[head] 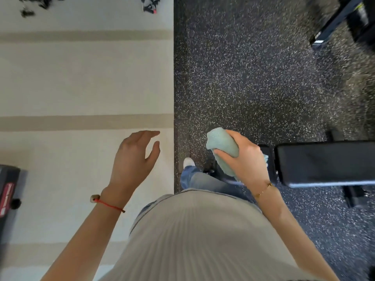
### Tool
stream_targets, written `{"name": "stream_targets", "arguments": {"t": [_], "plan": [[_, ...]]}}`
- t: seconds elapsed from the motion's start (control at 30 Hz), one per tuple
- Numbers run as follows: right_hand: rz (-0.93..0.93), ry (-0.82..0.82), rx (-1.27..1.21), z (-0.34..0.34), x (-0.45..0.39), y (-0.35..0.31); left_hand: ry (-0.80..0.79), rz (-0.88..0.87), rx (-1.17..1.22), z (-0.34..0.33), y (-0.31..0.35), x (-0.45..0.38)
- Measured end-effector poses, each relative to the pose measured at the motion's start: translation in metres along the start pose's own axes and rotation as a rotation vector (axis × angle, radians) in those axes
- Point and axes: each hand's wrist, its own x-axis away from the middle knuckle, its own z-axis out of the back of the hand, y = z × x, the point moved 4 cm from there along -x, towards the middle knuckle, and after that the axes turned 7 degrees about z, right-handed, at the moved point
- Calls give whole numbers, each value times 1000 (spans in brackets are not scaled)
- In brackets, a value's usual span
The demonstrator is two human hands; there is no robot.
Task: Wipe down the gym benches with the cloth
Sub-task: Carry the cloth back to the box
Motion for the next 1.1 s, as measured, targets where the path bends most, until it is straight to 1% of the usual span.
{"name": "stream_targets", "arguments": {"t": [0.13,0.33,0.47,0.67,0.8,0.9,1.1], "plan": [[6,40,12,20,-82,5,3,-35,-15,2,13,-86],[-42,98,-9,42,-169,17,-33,-96,-25,-5,30,-190],[-102,106,0,50,-224,35,-85,-147,-37,-21,42,-266],[-217,137,5,64,-320,63,-98,-282,-9,-42,73,-393],[-276,219,4,85,-383,78,-149,-370,17,-54,103,-487],[-329,294,7,104,-423,89,-181,-478,7,-65,133,-552],[-487,407,6,139,-468,117,-284,-654,19,-93,205,-642]]}}
